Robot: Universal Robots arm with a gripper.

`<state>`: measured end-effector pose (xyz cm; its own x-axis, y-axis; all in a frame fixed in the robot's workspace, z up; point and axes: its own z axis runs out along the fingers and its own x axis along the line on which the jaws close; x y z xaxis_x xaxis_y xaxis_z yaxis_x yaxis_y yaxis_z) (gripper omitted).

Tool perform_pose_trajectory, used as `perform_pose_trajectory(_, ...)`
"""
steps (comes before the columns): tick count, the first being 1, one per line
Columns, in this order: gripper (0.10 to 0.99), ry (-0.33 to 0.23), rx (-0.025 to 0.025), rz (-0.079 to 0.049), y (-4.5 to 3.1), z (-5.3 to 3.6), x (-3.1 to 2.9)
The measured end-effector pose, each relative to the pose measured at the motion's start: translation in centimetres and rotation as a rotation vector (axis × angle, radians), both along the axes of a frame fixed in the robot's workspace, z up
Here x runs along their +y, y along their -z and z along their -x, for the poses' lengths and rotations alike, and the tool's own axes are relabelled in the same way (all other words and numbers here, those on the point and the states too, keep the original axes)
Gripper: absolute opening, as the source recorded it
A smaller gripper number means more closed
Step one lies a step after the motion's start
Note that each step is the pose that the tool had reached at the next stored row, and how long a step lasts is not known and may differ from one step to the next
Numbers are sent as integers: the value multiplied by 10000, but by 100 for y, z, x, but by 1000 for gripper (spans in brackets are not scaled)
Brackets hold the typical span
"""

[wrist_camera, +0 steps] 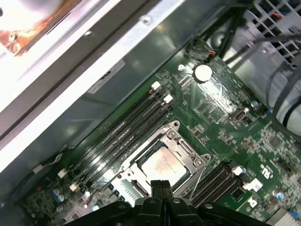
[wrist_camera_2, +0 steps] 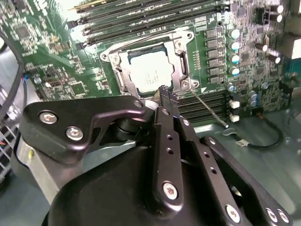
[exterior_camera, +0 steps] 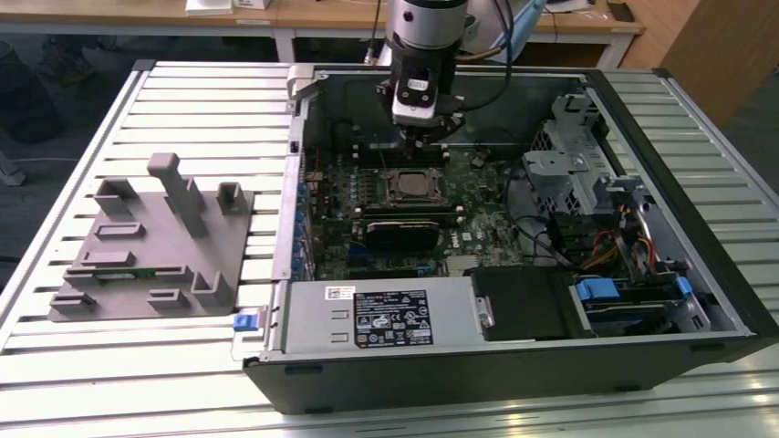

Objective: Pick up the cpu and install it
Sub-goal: 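Install the first cpu locking lever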

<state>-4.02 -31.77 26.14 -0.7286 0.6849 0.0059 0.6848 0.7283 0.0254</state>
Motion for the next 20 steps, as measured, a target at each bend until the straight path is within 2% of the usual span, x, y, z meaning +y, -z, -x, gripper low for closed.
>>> perform_pose_trajectory(20, 106, -3636, 0, 0, 4, 0, 0)
